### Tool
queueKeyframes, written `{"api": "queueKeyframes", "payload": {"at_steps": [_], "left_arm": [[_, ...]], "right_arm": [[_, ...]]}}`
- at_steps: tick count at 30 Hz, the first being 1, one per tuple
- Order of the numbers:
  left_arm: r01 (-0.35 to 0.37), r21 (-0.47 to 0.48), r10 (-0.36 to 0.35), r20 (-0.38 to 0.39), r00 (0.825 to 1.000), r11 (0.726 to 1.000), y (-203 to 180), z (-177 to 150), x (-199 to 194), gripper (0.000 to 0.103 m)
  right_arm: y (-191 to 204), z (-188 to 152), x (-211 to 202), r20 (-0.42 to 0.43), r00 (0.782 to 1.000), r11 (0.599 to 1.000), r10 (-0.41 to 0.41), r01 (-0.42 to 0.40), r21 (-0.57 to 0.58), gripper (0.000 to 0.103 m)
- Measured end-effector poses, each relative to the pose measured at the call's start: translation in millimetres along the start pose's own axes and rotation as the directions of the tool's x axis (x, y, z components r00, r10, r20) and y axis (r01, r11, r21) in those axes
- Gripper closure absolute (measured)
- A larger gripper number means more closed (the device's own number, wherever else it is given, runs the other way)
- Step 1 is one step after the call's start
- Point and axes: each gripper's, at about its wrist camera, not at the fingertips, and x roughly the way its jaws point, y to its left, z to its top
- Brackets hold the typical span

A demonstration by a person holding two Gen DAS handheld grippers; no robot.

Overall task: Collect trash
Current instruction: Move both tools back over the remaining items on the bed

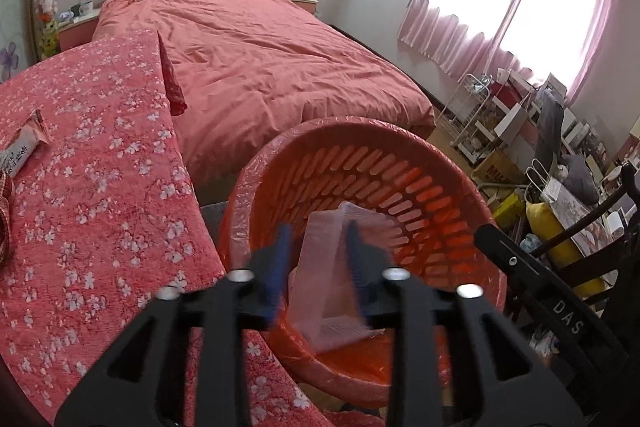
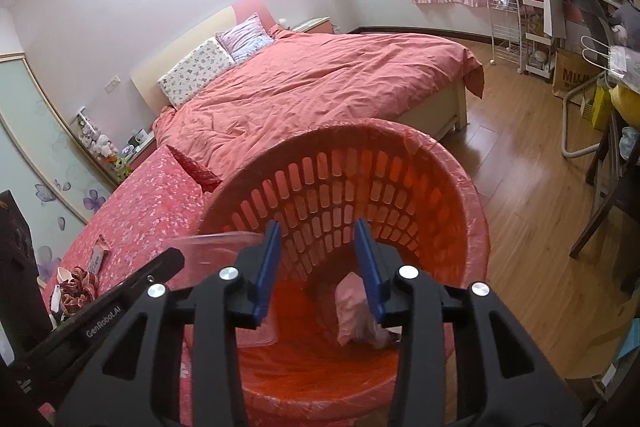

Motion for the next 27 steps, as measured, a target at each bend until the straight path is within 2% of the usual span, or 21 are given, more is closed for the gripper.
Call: {"api": "queueKeyframes", "payload": {"at_steps": [7,14,22,27], "left_arm": [[-0.013,0.012,0.013,0.003,1.0,1.0,4,0,-6,0.063],[-0.063,0.028,0.062,0.038,0.997,0.998,20,-4,-29,0.061],[-0.144,-0.007,0.144,0.073,0.987,0.99,63,-15,-73,0.061],[-0.221,-0.049,0.225,0.106,0.969,0.974,101,-26,-111,0.057]], "right_arm": [[-5,-1,-5,0.005,1.0,1.0,-0.012,0.012,-0.003,0.063],[9,-6,-17,0.008,1.0,1.0,-0.009,0.01,-0.028,0.063],[56,-21,-34,-0.001,1.0,0.994,0.027,-0.027,-0.102,0.059],[103,-38,-38,-0.035,0.997,0.981,0.066,-0.071,-0.181,0.059]]}}
